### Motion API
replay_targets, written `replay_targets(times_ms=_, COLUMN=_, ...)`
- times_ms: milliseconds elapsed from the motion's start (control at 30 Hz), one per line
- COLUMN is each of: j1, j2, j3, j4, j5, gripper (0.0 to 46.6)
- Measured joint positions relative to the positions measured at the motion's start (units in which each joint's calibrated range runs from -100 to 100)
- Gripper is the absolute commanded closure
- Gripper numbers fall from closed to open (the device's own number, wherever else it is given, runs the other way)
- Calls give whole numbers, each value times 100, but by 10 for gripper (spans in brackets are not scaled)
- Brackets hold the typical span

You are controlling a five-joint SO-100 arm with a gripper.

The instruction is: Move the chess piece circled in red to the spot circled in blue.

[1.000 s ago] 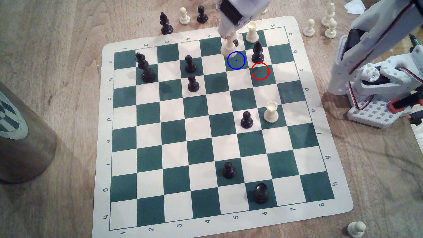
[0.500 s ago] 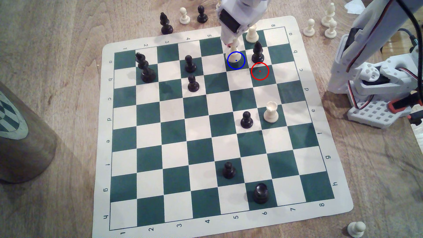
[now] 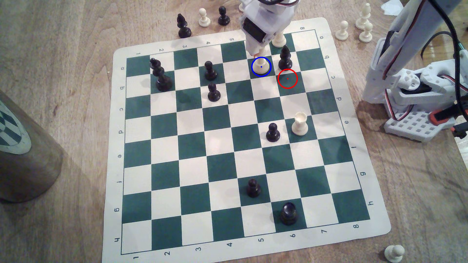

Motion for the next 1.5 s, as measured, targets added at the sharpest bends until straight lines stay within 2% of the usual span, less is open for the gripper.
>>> replay_targets(times_ms=100, j1=0, j2=17, j3=0, j4=-16, j5=10, gripper=312)
replay_targets(times_ms=267, j1=96, j2=25, j3=0, j4=-104, j5=10, gripper=179)
replay_targets(times_ms=433, j1=192, j2=-8, j3=163, j4=-183, j5=88, gripper=142)
replay_targets(times_ms=600, j1=177, j2=-419, j3=163, j4=80, j5=98, gripper=136)
replay_targets(times_ms=867, j1=-288, j2=-1676, j3=163, j4=1100, j5=98, gripper=134)
replay_targets(times_ms=1067, j1=-568, j2=-2623, j3=163, j4=2016, j5=132, gripper=139)
replay_targets(times_ms=1133, j1=-568, j2=-3109, j3=208, j4=2335, j5=230, gripper=161)
replay_targets(times_ms=1167, j1=-575, j2=-3234, j3=226, j4=2390, j5=254, gripper=191)
replay_targets(times_ms=1200, j1=-575, j2=-3360, j3=289, j4=2462, j5=278, gripper=250)
replay_targets(times_ms=1233, j1=-583, j2=-3553, j3=434, j4=2550, j5=298, gripper=347)
replay_targets(times_ms=1267, j1=-590, j2=-4005, j3=714, j4=2622, j5=303, gripper=385)
replay_targets(times_ms=1400, j1=-796, j2=-4818, j3=1193, j4=2486, j5=254, gripper=414)
replay_targets(times_ms=1467, j1=-959, j2=-5295, j3=1383, j4=2351, j5=151, gripper=464)
replay_targets(times_ms=1500, j1=-1025, j2=-5396, j3=1473, j4=2263, j5=117, gripper=464)
